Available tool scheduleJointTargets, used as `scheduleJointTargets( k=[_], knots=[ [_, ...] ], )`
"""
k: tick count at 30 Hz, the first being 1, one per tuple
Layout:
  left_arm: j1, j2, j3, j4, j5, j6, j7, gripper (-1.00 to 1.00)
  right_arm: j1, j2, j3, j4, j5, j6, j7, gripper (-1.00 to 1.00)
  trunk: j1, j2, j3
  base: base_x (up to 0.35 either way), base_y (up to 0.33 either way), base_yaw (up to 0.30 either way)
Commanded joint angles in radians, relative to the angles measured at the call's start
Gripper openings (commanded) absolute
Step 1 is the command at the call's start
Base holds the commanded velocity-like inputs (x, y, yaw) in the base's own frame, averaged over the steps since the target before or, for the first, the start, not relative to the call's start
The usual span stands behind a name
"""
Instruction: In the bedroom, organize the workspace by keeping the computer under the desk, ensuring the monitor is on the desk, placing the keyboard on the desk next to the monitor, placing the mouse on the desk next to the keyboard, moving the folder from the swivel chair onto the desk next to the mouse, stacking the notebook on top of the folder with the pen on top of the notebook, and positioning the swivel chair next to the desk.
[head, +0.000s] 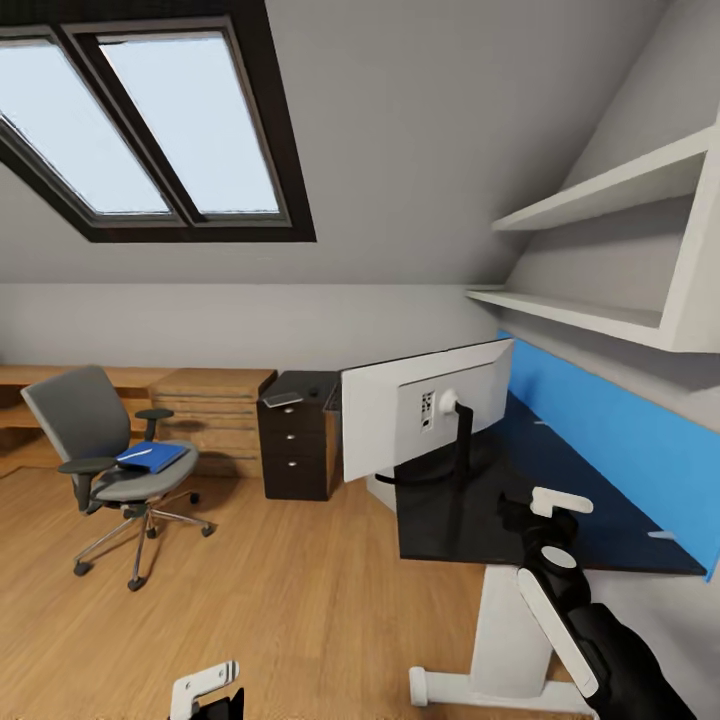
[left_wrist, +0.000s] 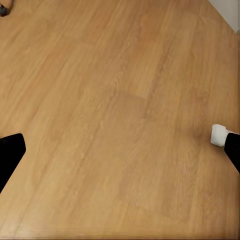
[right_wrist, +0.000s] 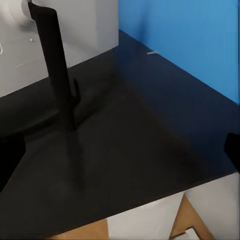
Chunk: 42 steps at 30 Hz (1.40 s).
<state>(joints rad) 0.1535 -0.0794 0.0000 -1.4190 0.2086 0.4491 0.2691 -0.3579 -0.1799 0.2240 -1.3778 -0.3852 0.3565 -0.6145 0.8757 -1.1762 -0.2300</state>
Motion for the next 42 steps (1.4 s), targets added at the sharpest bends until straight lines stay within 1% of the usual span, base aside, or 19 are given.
scheduleJointTargets(
  k=[1,7,8,10,11,13,14,16,19,24,26,29,30,33,34,36,37,40,42],
  knots=[
    [0.0,0.0,0.0,-0.003,0.011,0.003,0.006,1.0,-0.001,-0.002,0.003,-0.001,-0.006,0.004,-0.008,1.0,0.0,-0.001,-0.001,-0.12,-0.087,0.0],
    [0.0,0.001,0.0,-0.01,0.011,0.002,0.003,1.0,-0.001,-0.003,0.002,0.0,-0.006,0.004,-0.008,1.0,0.0,-0.001,-0.001,-0.01,-0.007,0.0],
    [0.0,-0.001,-0.001,-0.009,0.012,0.002,0.003,1.0,-0.001,-0.001,0.006,0.087,-0.004,-0.044,0.001,1.0,0.0,-0.001,-0.001,0.0,0.0,0.0],
    [0.0,-0.001,-0.002,-0.009,0.012,0.001,0.003,1.0,-0.002,-0.001,0.005,0.144,-0.003,-0.085,0.013,1.0,0.0,-0.001,-0.001,0.0,0.0,0.0],
    [0.0,-0.002,-0.003,-0.009,0.012,0.0,0.003,1.0,-0.004,-0.001,0.005,0.203,-0.001,-0.139,0.034,1.0,0.0,-0.001,-0.001,0.0,0.0,0.0],
    [0.0,-0.002,-0.005,-0.009,0.012,-0.002,0.003,1.0,-0.008,0.0,0.005,0.264,0.0,-0.197,0.061,1.0,0.0,-0.001,-0.001,0.0,0.0,0.0],
    [0.0,-0.003,-0.009,-0.009,0.012,-0.006,0.003,1.0,-0.016,0.0,0.005,0.321,0.001,-0.245,0.089,1.0,0.0,-0.001,-0.001,0.0,0.0,0.0],
    [0.0,-0.003,-0.015,-0.009,0.012,-0.01,0.003,1.0,-0.031,0.0,0.005,0.373,0.002,-0.276,0.115,1.0,0.0,-0.001,-0.001,0.0,0.0,0.0],
    [0.0,-0.002,-0.023,-0.009,0.012,-0.017,0.003,1.0,-0.094,-0.001,0.005,0.468,0.003,-0.316,0.18,1.0,0.0,-0.001,-0.001,0.0,0.0,0.0],
    [0.0,-0.002,-0.027,-0.009,0.012,-0.019,0.004,1.0,-0.183,-0.001,0.005,0.555,0.014,-0.332,0.266,1.0,0.0,-0.001,-0.001,0.0,0.0,0.0],
    [0.0,-0.002,-0.027,-0.009,0.012,-0.019,0.004,1.0,-0.221,-0.001,0.005,0.593,0.025,-0.335,0.288,1.0,0.0,-0.001,-0.001,0.0,0.0,0.0],
    [0.0,-0.002,-0.027,-0.009,0.012,-0.019,0.004,1.0,-0.256,0.002,0.006,0.64,0.032,-0.338,0.305,1.0,0.0,-0.001,-0.001,0.0,0.0,0.0],
    [0.0,-0.002,-0.027,-0.009,0.012,-0.02,0.003,1.0,-0.278,0.008,0.006,0.679,0.035,-0.345,0.319,1.0,0.0,-0.001,-0.001,0.0,0.0,0.0],
    [0.0,-0.002,-0.028,-0.009,0.012,-0.02,0.003,1.0,-0.313,0.027,0.006,0.751,0.044,-0.37,0.345,1.0,0.0,-0.001,-0.001,0.0,0.0,0.0],
    [0.0,-0.002,-0.028,-0.009,0.012,-0.021,0.002,1.0,-0.337,0.042,0.006,0.811,0.054,-0.398,0.362,1.0,0.0,-0.001,-0.001,0.0,0.0,0.0],
    [0.0,-0.002,-0.029,-0.009,0.012,-0.021,0.002,1.0,-0.362,0.055,0.006,0.88,0.068,-0.435,0.376,1.0,0.0,-0.001,-0.001,0.0,0.0,0.0],
    [0.0,-0.002,-0.029,-0.009,0.012,-0.021,0.002,1.0,-0.384,0.067,0.006,0.948,0.083,-0.476,0.391,1.0,0.0,-0.001,-0.001,0.0,0.0,0.0],
    [0.0,-0.002,-0.029,-0.009,0.012,-0.021,0.001,1.0,-0.409,0.083,0.006,1.03,0.102,-0.535,0.419,1.0,0.0,-0.001,-0.001,0.0,0.0,0.0],
    [0.0,-0.003,-0.029,-0.009,0.012,-0.021,-0.001,1.0,-0.427,0.099,0.008,1.093,0.118,-0.605,0.486,1.0,0.0,-0.001,-0.001,0.0,0.0,0.0]
  ],
)
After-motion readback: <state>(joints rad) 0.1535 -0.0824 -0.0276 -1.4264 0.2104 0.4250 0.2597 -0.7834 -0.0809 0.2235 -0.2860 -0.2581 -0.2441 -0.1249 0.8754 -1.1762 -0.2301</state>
